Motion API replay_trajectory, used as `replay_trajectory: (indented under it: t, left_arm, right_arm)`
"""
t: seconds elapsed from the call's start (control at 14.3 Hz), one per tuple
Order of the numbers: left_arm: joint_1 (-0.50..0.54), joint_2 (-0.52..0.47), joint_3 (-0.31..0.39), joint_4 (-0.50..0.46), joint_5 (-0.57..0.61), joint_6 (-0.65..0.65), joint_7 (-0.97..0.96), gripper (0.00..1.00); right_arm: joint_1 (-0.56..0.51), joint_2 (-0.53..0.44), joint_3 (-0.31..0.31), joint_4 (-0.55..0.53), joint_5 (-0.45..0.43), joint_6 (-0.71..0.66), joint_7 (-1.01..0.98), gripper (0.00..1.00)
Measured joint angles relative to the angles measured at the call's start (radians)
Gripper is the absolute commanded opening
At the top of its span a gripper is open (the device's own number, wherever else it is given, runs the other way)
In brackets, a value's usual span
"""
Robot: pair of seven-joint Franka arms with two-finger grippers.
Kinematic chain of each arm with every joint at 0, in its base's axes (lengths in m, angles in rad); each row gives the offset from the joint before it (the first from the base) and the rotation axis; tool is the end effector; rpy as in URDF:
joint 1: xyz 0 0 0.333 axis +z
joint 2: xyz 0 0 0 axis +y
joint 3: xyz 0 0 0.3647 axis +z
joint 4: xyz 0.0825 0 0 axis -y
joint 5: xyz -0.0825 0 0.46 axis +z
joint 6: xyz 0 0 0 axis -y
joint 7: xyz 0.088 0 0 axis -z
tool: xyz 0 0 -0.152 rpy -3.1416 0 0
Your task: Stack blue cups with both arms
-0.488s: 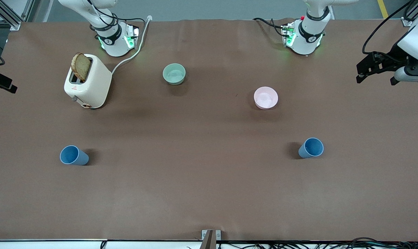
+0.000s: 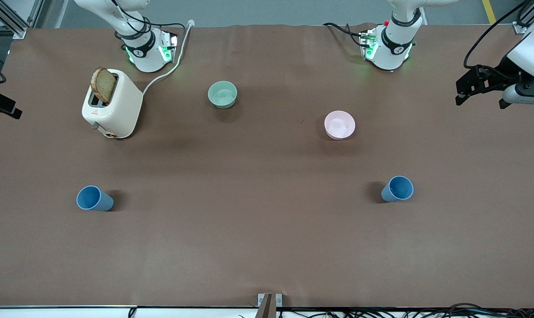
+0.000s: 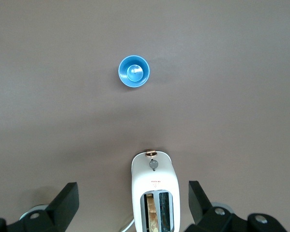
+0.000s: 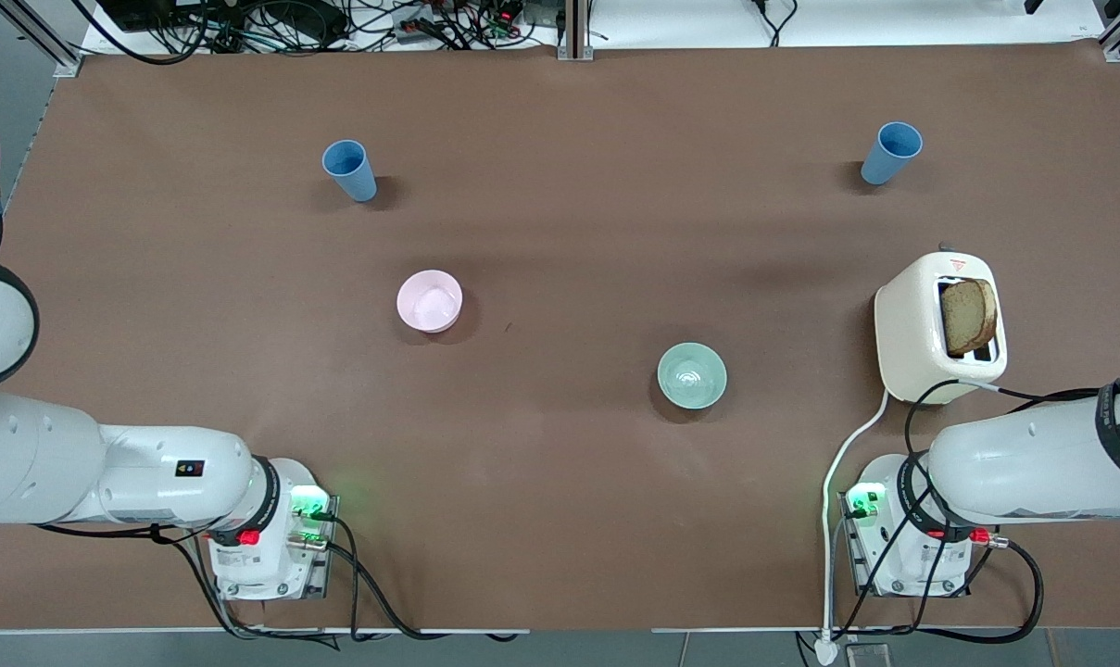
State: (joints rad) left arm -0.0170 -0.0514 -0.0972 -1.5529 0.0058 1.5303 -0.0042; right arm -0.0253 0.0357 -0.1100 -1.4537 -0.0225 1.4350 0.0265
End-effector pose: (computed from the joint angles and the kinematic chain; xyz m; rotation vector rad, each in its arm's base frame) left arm 0.6052 -0.0701 0.6661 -3.1275 0.1716 -0.0456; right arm 0.6207 -0.0869 0.6578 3.1066 -0.2557 -0.0866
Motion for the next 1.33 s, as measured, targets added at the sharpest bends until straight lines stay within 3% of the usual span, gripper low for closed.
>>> replay_trajectory:
  t: [0.28, 0.42, 0.77, 0.91, 1.12, 1.33]
  left_arm:
    - [0.036, 0.119, 0.0, -0.011, -0.006, 0.099, 0.001, 1.0]
    - [0.036, 0.193, 0.0, -0.043, -0.006, 0.199, 0.0, 1.0]
    - [0.068, 0.362, 0.001, -0.162, -0.005, 0.48, -0.002, 1.0]
    - [0.066, 0.421, -0.001, -0.197, -0.005, 0.571, -0.002, 0.9]
    - [0.058, 0.497, -0.007, -0.225, -0.005, 0.631, -0.002, 0.66]
    - [0.049, 0.547, -0.009, -0.229, -0.005, 0.638, -0.002, 0.42]
  right_arm:
    - [-0.002, 0.007, 0.0, -0.006, 0.0, 0.011, -0.007, 1.0]
    - [-0.003, 0.046, 0.0, -0.022, 0.0, 0.092, -0.011, 1.0]
    - [-0.035, 0.29, -0.001, -0.071, 0.0, 0.407, -0.102, 1.0]
    - [-0.037, 0.368, -0.001, -0.12, 0.0, 0.546, -0.129, 1.0]
    - [-0.038, 0.414, -0.001, -0.289, 0.0, 0.83, -0.16, 1.0]
    - [-0.041, 0.451, -0.001, -0.373, 0.0, 0.956, -0.175, 1.0]
